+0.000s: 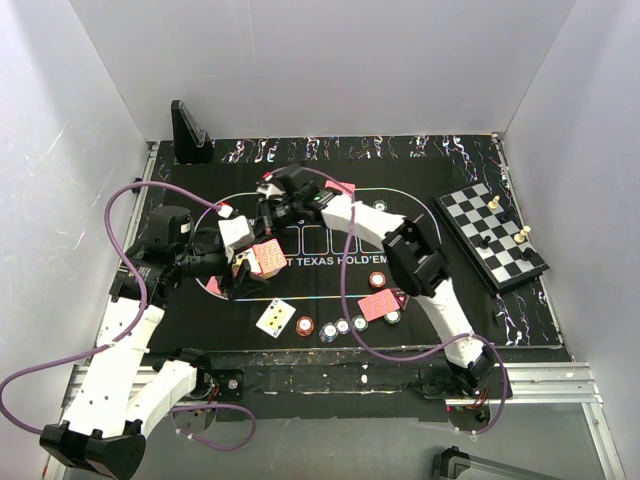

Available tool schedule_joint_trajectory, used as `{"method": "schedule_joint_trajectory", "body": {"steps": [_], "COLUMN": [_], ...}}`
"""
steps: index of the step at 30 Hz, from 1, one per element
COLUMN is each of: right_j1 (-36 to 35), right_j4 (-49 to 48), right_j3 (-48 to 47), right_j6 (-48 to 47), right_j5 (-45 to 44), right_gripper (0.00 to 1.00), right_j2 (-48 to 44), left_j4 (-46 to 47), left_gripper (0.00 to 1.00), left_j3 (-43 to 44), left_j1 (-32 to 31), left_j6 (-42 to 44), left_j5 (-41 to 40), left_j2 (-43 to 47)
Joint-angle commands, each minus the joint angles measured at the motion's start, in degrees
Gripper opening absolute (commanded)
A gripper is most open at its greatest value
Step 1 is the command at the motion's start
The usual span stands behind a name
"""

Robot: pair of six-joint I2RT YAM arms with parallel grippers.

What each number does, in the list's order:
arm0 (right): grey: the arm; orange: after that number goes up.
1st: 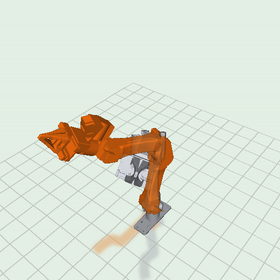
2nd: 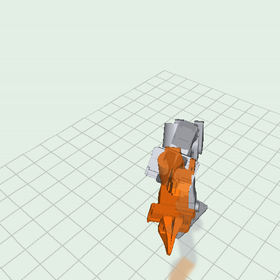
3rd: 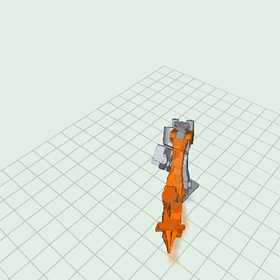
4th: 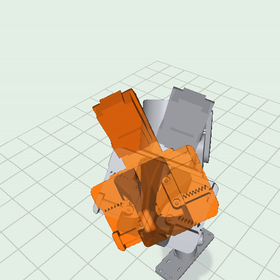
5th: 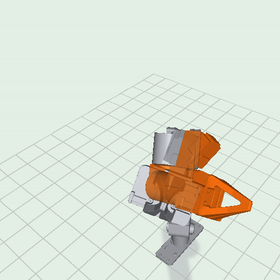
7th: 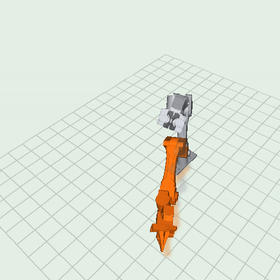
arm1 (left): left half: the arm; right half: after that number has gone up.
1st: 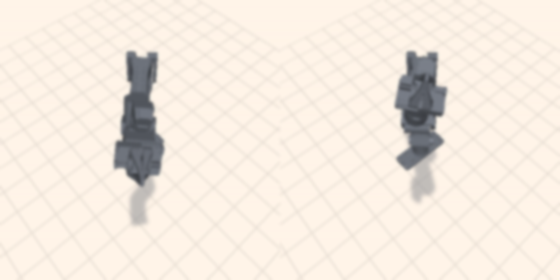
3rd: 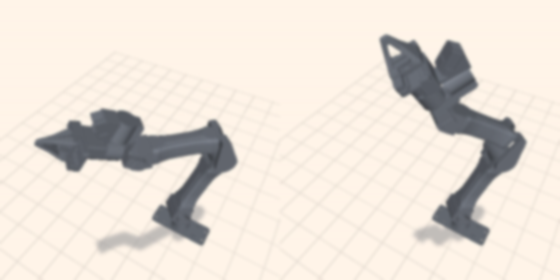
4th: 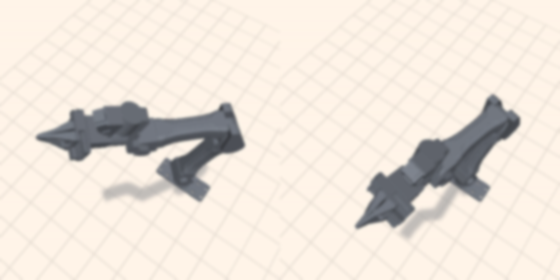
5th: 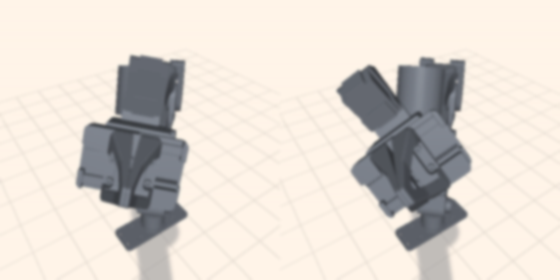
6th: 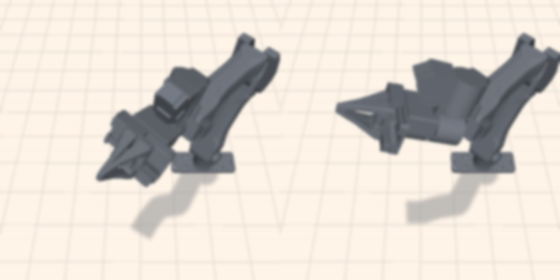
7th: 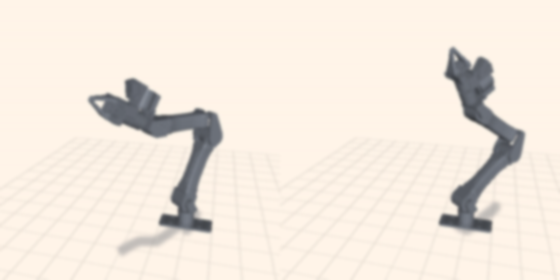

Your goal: Distribute texas hold em gaming equipment

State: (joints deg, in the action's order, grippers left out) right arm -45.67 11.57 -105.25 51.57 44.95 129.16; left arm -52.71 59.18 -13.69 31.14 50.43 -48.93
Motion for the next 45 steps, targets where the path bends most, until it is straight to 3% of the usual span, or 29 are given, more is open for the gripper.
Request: {"method": "schedule_joint_trajectory", "body": {"steps": [1, 10, 12, 16, 20, 24, 30, 33, 39, 45], "right_j1": [-2.4, -3.5, -3.5, -3.6, -3.6, -3.3, -0.2, 2.3, 7.1, 10.2], "right_j4": [3.4, -4.4, -4.8, -4.1, -2.2, 0.6, 0.6, -1.1, -4.2, -12.9], "right_j3": [-13.3, -18.7, -19.4, -21.0, -21.0, -19.6, -8.9, -1.9, 11.4, 26.0], "right_j6": [-1.4, 3.8, 4.3, 4.6, 2.9, 0.6, -2.4, -2.4, -1.9, 3.1], "right_j5": [1.7, 1.7, 1.5, 1.1, 0.1, -1.0, -3.6, -4.1, -3.8, -1.3], "right_gripper": [0.01, 0.02, 0.1, 0.34, 0.45, 0.45, 0.48, 0.54, 0.81, 0.86], "right_j2": [7.7, 16.1, 16.9, 17.8, 17.2, 14.6, 3.1, -3.7, -20.2, -34.5], "left_j4": [1.1, -0.2, -0.1, 0.0, 0.0, 0.1, -0.2, -0.4, 0.2, 0.5], "left_gripper": [0.0, 0.0, 0.0, 0.0, 0.0, 0.0, 0.0, 0.0, 0.0, 0.0], "left_j3": [2.9, 2.3, 2.3, 2.2, 1.9, 1.9, 1.2, 0.6, -0.8, -1.3], "left_j1": [-0.2, -0.1, -0.1, -0.1, -0.2, -0.1, -0.1, -0.2, -0.1, -0.2], "left_j6": [-1.0, -0.8, -1.1, -1.4, -1.6, -1.9, -1.8, -1.4, -1.2, 0.7], "left_j5": [1.8, 1.8, 1.9, 1.9, 1.9, 1.9, 1.3, 1.5, 1.4, 1.2], "left_j2": [0.9, 2.0, 2.2, 2.3, 2.7, 2.7, 3.5, 3.7, 3.7, 2.8]}}
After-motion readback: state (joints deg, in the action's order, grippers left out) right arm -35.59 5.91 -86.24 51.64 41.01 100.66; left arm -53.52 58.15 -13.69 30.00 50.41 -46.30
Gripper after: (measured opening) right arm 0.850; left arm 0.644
